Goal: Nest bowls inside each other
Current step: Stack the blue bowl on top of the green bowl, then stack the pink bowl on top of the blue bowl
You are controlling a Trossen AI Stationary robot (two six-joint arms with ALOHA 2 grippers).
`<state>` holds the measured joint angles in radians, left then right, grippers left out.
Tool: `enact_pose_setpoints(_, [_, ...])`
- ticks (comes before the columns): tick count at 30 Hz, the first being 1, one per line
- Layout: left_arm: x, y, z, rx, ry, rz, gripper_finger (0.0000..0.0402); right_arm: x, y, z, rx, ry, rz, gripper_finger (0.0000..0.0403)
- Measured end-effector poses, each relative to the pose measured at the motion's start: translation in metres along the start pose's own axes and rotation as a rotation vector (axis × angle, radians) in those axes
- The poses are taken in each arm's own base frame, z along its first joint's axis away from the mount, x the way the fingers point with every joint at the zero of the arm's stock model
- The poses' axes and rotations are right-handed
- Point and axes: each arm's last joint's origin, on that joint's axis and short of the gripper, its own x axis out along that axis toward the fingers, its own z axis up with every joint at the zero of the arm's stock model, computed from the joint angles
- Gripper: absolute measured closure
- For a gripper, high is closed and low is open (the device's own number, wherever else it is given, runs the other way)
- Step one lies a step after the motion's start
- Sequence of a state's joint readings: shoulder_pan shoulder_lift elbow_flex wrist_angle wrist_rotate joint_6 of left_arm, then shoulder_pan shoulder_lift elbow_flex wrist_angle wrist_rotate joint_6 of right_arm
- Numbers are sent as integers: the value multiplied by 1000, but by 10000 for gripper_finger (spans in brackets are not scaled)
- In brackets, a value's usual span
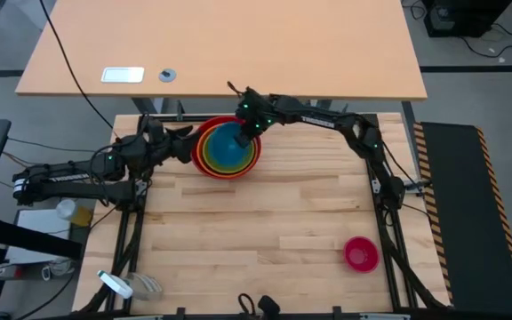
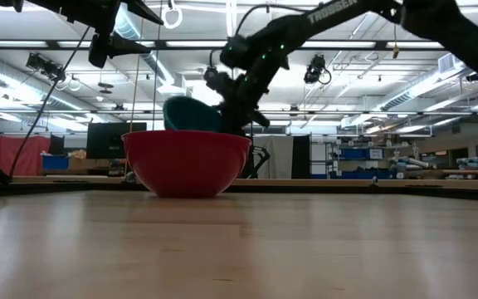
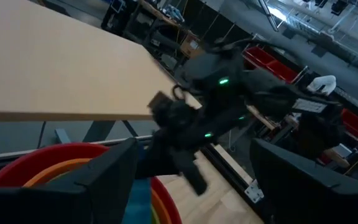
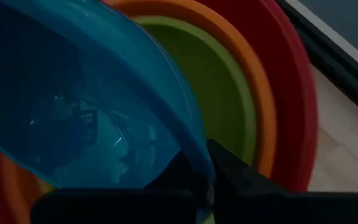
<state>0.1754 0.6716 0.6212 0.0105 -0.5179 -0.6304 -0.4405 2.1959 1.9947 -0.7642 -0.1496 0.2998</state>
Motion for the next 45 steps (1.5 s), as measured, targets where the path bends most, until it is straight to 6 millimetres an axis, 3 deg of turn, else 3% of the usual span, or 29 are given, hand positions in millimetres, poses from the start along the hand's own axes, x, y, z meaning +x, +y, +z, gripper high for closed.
enact_pose_setpoints(5, [0, -1, 0, -35, 13, -18, 88, 20, -7, -5, -42, 60, 45, 366])
enact_pose_setpoints(10, [0, -2, -1, -38, 39, -52, 88, 24, -7, -8, -106, 90, 90, 336])
enact_pose_setpoints(19, [0, -2, -1, -40, 42, -56, 88, 21, -12, -10, -83, 131, 95, 203])
enact_pose_setpoints(26, [0, -1, -2, -34, 50, -51, 88, -12, -20, 4, -17, 40, 34, 130])
enact_pose_setpoints(35, [0, 3, -8, -33, 123, -28, 88, -61, -21, 9, -67, 0, 29, 108])
enact_pose_setpoints(45, [0, 2, -9, -61, 141, -44, 88, -102, 52, -45, -517, 294, 193, 127])
